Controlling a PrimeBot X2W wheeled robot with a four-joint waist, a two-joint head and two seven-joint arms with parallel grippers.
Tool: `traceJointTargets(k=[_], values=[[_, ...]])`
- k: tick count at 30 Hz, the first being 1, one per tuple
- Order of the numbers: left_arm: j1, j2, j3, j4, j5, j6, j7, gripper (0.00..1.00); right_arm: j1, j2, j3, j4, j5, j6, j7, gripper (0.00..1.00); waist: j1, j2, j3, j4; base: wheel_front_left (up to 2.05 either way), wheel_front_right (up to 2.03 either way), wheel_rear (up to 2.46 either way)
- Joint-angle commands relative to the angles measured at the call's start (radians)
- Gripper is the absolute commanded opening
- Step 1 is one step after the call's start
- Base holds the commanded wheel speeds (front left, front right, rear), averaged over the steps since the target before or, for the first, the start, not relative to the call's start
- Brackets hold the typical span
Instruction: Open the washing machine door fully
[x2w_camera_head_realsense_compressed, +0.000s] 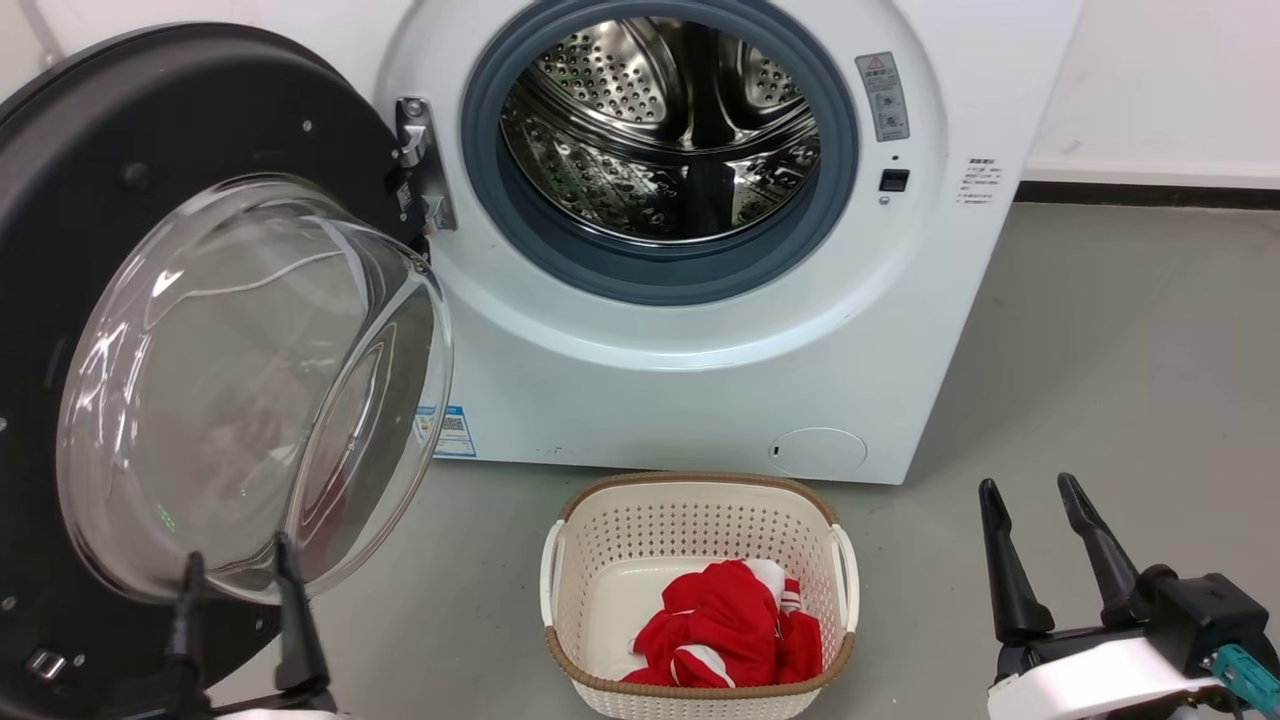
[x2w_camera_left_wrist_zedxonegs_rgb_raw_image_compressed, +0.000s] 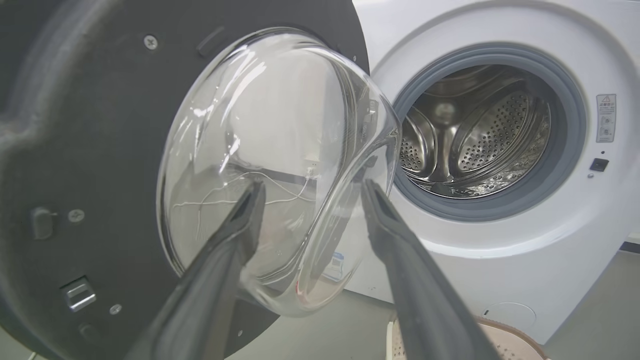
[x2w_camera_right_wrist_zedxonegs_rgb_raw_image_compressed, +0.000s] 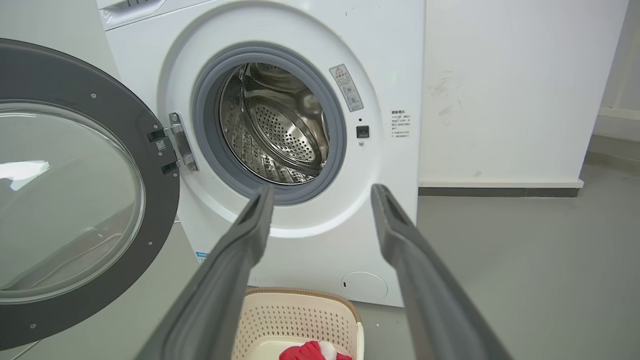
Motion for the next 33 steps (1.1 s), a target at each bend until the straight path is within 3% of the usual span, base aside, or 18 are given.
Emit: traceJointTargets(k=[1,11,33], values=[[-0.003,-0.008,-0.012,-0.002,0.017,-0.011,-0.002,1.00,0.010,0.003,-0.009,-0.003,-0.016,-0.001,0.002,1.00,0.0000,-0.0001,-0.002,-0.012,0.00,0.00,0.00],[-0.069,-0.006,-0.071,0.033,0.084,-0.047,-0.002,1.00,0.010,0.003,-0.031,-0.015,-0.083,-0.001,0.019,1.00,0.0000,-0.0001,-0.005,-0.063,0.00,0.00,0.00],[-0.108,-0.025,-0.060,0.087,0.117,-0.066,-0.002,1.00,-0.010,0.003,-0.025,0.027,-0.080,-0.001,0.015,1.00,0.0000,-0.0001,0.018,-0.113,0.00,0.00,0.00]])
